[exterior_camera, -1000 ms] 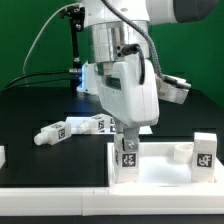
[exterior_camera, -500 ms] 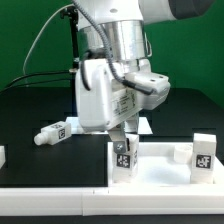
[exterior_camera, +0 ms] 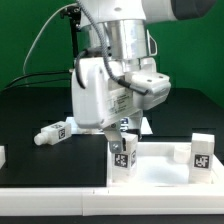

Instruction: Assemble square table

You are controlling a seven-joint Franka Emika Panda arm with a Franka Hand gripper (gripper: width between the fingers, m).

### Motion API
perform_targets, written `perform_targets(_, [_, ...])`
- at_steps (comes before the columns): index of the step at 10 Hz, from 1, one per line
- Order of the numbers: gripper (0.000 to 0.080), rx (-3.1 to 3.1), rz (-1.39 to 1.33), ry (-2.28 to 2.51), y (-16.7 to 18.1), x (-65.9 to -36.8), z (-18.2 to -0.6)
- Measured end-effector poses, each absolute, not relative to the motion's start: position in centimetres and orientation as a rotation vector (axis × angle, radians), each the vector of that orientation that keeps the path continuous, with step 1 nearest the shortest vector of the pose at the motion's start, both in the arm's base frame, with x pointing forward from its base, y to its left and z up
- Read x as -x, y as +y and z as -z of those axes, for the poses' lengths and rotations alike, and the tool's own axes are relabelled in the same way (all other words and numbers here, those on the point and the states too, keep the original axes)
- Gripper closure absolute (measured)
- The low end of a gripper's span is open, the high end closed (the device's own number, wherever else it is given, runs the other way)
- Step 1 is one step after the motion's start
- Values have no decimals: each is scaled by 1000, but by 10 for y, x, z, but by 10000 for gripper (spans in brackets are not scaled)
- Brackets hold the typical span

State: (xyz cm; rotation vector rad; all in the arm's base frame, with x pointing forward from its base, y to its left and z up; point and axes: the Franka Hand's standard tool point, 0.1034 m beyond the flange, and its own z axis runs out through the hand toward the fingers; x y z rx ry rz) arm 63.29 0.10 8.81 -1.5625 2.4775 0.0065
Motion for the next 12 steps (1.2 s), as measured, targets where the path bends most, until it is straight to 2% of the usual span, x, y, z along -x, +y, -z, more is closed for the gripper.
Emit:
perform_targets(1, [242,1600,-20,2435,5,-630,-103])
perform_targets(2, [169,1602,-41,2427,8,-623,-113])
perform_targets(8, [151,1645,-48,2408,12,-617,-108])
perform_targets(12, [151,1900,-175,2342,54,-583,-101])
